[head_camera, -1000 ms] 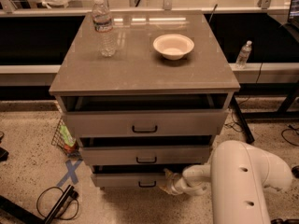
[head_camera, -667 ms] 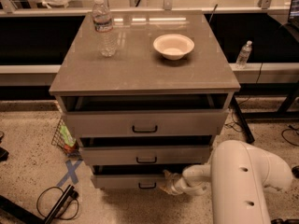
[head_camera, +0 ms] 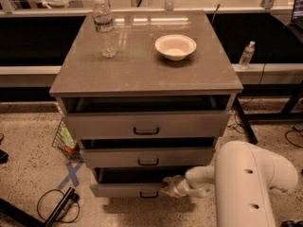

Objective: Open bottom drawer

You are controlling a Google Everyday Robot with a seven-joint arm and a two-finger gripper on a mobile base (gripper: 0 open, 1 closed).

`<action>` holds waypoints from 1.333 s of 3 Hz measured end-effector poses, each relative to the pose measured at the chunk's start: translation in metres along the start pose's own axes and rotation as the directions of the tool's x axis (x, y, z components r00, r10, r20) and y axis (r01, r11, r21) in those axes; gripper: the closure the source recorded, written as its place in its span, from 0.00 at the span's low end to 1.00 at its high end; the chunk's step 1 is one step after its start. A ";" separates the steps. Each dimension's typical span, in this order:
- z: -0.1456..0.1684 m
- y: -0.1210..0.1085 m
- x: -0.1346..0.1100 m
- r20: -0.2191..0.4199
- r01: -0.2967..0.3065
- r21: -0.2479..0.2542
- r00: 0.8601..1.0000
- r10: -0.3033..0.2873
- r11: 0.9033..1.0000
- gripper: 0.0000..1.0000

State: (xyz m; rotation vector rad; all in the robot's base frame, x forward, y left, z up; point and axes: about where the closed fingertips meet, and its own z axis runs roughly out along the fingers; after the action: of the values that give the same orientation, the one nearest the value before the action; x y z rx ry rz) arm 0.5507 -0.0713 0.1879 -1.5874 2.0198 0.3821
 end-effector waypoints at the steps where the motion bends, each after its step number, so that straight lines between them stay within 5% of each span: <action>1: 0.000 0.014 0.006 -0.015 -0.013 -0.016 1.000 0.013 1.000 1.00; 4: -0.011 0.028 0.005 -0.028 -0.034 -0.029 0.999 0.033 0.999 1.00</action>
Offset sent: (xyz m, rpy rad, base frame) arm -0.2502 -0.0372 -0.0037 -0.1530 0.3837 -0.1802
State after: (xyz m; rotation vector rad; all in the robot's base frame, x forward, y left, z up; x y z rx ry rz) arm 0.5207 -0.0735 0.1914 -1.5864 2.0730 0.4063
